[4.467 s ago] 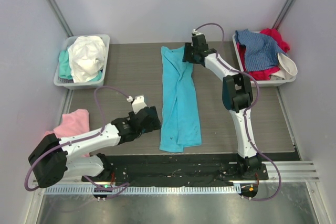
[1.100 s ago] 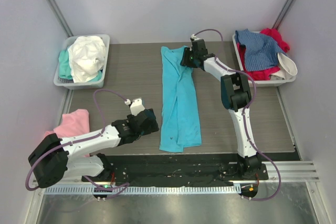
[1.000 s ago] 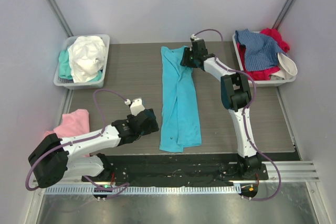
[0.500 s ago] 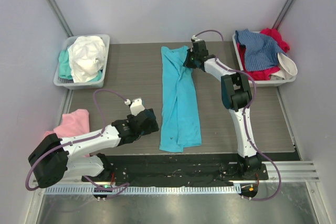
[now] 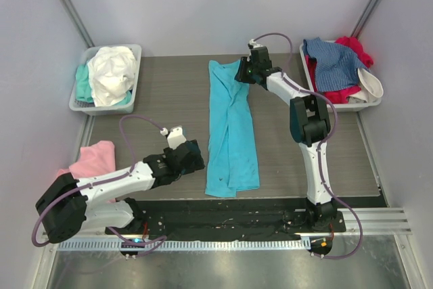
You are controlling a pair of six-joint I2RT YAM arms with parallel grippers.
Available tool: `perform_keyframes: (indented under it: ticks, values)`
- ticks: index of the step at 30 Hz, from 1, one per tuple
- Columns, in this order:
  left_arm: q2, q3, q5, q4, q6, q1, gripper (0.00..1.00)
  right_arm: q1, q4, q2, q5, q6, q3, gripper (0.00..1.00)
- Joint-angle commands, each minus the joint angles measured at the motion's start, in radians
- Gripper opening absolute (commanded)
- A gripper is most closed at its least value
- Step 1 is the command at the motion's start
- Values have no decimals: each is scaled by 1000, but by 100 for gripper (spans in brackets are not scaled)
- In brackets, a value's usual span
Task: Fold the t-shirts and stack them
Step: Fold the tshirt
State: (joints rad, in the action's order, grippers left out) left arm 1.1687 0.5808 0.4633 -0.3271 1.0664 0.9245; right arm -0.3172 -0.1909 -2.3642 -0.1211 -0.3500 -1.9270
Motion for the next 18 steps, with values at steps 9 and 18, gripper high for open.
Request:
perform_keyframes:
  ticks: [9,18]
  values:
    - [-41,-12,31,0,6,-3,71,-2,34,77,-54,-20,3,38]
    - [-56,-27,40,-1,15,-3,71,0,24,25,-72,-27,-33,38]
